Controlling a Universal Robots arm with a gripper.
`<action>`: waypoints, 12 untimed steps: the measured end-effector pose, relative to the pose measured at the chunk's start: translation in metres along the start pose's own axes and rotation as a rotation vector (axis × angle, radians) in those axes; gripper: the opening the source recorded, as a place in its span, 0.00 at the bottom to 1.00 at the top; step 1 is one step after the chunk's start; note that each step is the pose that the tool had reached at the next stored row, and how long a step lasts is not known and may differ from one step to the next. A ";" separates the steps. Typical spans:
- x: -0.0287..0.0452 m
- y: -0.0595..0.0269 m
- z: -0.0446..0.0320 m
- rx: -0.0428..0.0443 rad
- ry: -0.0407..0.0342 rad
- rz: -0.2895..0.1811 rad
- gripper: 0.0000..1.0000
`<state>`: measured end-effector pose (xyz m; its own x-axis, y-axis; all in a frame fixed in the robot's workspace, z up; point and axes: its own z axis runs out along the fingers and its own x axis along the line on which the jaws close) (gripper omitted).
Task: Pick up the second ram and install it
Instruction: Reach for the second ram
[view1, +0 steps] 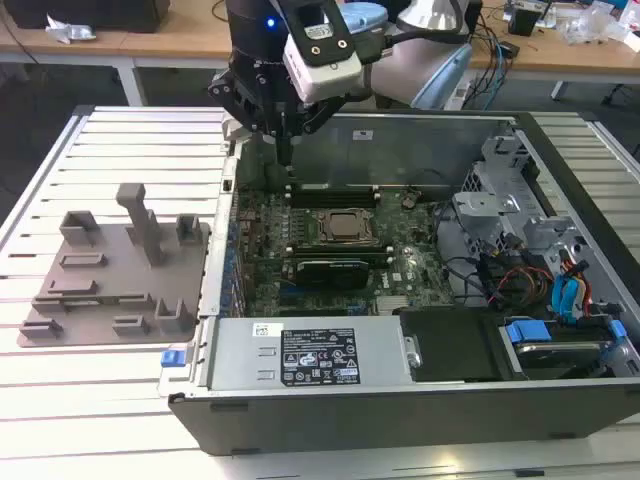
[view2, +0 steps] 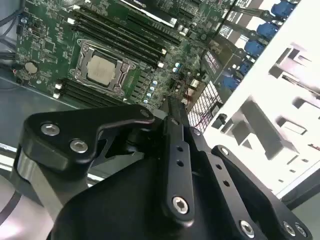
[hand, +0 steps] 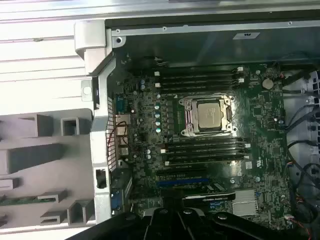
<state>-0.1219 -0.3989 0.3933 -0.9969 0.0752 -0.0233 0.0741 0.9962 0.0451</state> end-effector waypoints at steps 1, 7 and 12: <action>0.0091 -0.0007 -0.0002 0.0000 -0.0001 0.000 0.10; 0.0586 -0.0043 -0.0015 -0.0002 -0.0027 0.000 0.10; 0.0894 -0.0066 -0.0022 -0.0003 -0.0034 0.000 0.10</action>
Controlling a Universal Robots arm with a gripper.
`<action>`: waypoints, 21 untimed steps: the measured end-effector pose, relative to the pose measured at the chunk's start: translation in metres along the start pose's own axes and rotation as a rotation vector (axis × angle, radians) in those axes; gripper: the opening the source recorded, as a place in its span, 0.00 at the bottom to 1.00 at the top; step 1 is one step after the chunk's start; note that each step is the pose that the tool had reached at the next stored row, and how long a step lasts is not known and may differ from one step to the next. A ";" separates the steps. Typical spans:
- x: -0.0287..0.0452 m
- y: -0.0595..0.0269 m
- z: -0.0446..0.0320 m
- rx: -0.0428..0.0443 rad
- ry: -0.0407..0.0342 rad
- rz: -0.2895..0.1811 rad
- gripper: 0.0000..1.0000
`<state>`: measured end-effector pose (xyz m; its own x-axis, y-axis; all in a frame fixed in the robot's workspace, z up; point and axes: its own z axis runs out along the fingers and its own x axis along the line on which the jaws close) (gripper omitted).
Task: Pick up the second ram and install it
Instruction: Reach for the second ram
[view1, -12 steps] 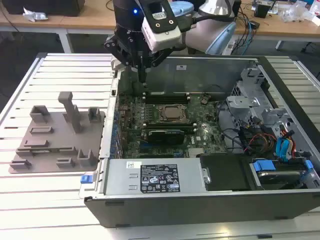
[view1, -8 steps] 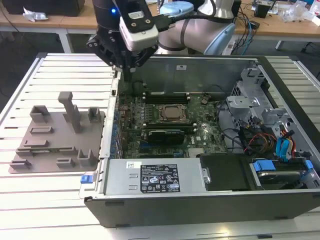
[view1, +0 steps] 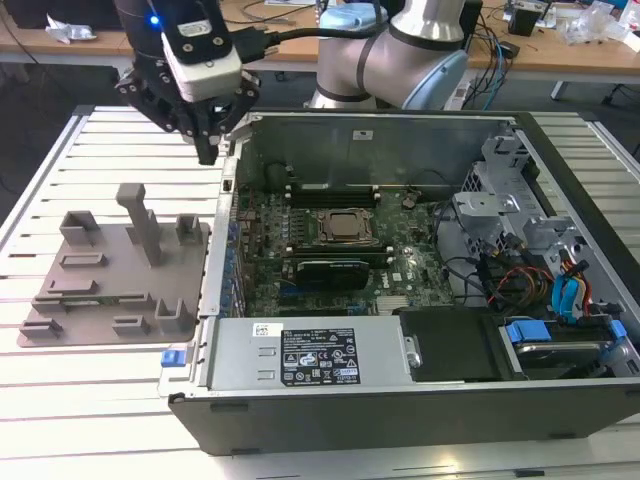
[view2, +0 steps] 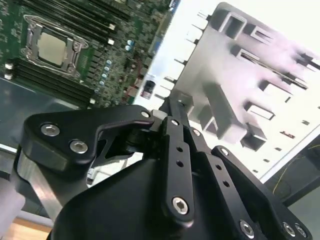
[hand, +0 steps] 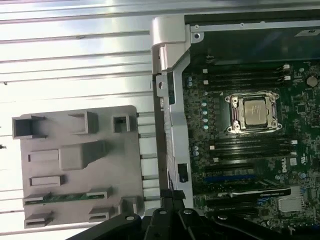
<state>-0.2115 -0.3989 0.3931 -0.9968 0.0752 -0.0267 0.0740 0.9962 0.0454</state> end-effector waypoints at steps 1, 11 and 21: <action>0.0050 -0.0004 -0.0001 0.0001 0.0000 0.000 0.10; 0.0327 -0.0025 -0.0006 0.0000 -0.0001 0.000 0.10; 0.0774 -0.0058 -0.0010 -0.0001 -0.0001 0.000 0.10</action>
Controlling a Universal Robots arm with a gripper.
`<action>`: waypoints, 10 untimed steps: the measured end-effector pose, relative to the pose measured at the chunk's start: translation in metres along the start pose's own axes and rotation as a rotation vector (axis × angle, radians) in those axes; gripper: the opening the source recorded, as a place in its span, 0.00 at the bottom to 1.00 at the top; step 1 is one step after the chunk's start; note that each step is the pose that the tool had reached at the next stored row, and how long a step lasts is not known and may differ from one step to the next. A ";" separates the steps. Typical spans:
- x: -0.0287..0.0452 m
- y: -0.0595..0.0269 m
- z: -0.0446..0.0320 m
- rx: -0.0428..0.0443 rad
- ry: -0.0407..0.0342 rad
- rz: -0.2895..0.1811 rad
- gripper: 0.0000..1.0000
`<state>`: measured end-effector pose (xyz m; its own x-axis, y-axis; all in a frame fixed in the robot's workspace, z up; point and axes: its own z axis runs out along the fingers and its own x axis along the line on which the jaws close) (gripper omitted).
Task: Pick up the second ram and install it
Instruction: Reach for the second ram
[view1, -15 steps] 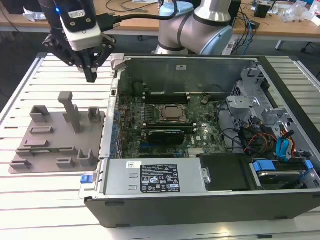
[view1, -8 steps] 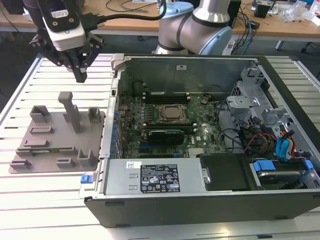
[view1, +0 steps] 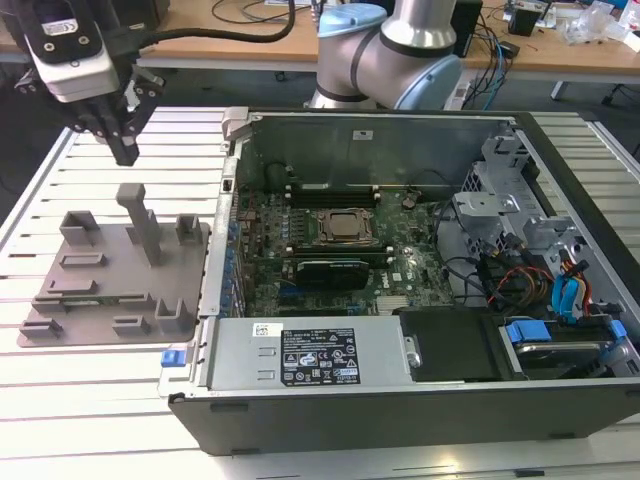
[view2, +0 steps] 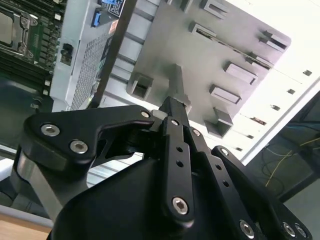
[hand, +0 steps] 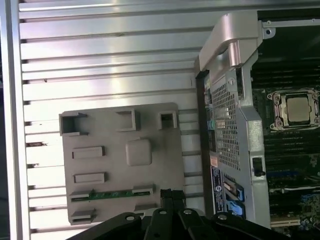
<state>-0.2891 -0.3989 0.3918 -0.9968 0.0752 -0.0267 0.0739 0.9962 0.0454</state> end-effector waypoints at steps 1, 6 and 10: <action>0.0055 -0.0006 0.0001 -0.0003 0.0000 0.000 0.10; 0.0165 -0.0165 0.0028 -0.0075 0.0006 0.000 0.10; 0.0314 -0.0281 0.0060 -0.0080 0.0007 0.000 0.10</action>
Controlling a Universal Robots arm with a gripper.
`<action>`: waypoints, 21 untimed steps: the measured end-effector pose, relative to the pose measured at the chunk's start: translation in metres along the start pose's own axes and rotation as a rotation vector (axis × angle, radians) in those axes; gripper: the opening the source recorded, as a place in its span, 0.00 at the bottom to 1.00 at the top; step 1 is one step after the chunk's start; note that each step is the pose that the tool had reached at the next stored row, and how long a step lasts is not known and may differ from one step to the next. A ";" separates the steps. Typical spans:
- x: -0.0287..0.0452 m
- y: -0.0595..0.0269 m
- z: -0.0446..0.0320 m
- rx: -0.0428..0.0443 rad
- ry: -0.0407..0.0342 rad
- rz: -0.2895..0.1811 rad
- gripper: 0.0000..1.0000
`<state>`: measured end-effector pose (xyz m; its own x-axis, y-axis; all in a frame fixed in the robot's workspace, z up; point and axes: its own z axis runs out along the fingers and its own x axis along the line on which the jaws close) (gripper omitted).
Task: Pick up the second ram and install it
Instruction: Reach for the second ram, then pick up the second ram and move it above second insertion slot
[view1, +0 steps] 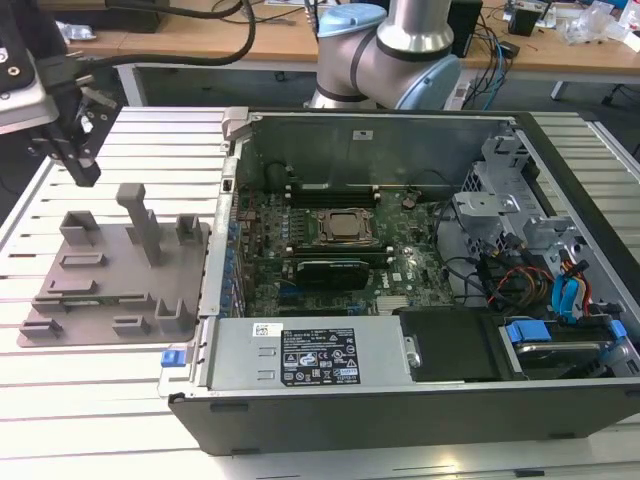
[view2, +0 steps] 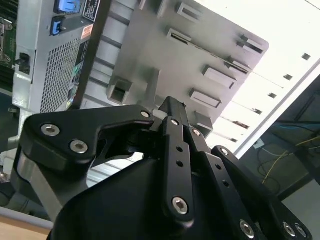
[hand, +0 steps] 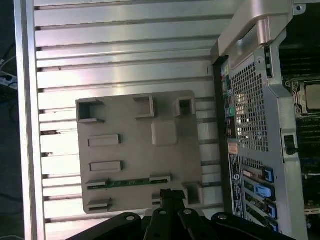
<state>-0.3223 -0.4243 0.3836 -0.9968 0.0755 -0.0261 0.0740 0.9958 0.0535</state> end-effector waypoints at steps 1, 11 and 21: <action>0.0040 -0.0031 0.0006 -0.0002 -0.0001 0.000 0.10; 0.0249 -0.0142 0.0038 -0.0002 0.0000 0.000 0.10; 0.0249 -0.0142 0.0038 -0.0004 0.0000 0.000 0.10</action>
<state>-0.3481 -0.4363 0.3784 -0.9968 0.0755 -0.0261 0.0741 0.9958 0.0538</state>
